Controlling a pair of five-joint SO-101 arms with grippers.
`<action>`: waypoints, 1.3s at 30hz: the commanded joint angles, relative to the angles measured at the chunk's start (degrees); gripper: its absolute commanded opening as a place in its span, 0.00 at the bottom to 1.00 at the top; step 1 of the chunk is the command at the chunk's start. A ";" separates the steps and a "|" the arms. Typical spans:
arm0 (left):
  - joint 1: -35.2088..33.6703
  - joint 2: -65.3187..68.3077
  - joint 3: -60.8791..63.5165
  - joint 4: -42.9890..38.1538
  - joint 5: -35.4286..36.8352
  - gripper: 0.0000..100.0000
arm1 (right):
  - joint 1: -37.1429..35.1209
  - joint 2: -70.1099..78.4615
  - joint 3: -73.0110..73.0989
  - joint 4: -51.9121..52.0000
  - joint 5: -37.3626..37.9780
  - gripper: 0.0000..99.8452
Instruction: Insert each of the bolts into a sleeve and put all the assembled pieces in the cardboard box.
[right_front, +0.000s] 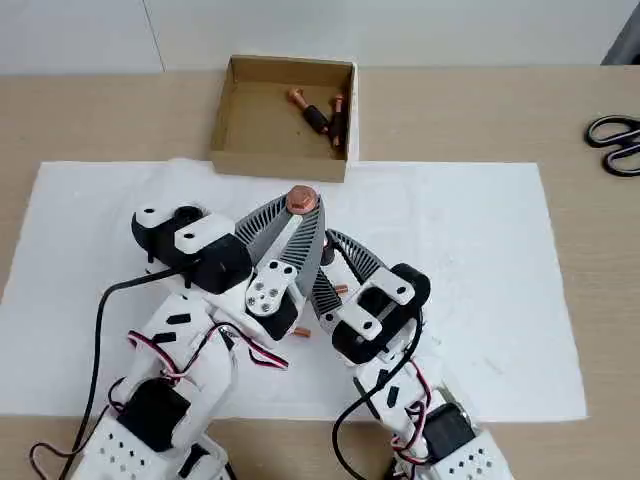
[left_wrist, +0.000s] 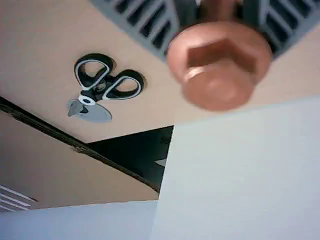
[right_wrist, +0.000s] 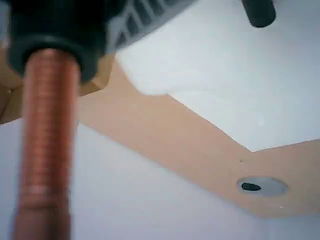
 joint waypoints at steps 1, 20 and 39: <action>0.62 -0.26 -2.51 1.32 0.53 0.01 | -0.13 -1.45 0.18 0.22 -0.53 0.01; 0.62 0.18 -2.68 15.56 -10.11 0.01 | -0.13 -1.54 0.18 -0.22 -0.35 0.01; 0.00 -0.26 -15.16 19.52 -13.63 0.20 | 3.56 -1.54 0.18 0.22 -0.44 0.01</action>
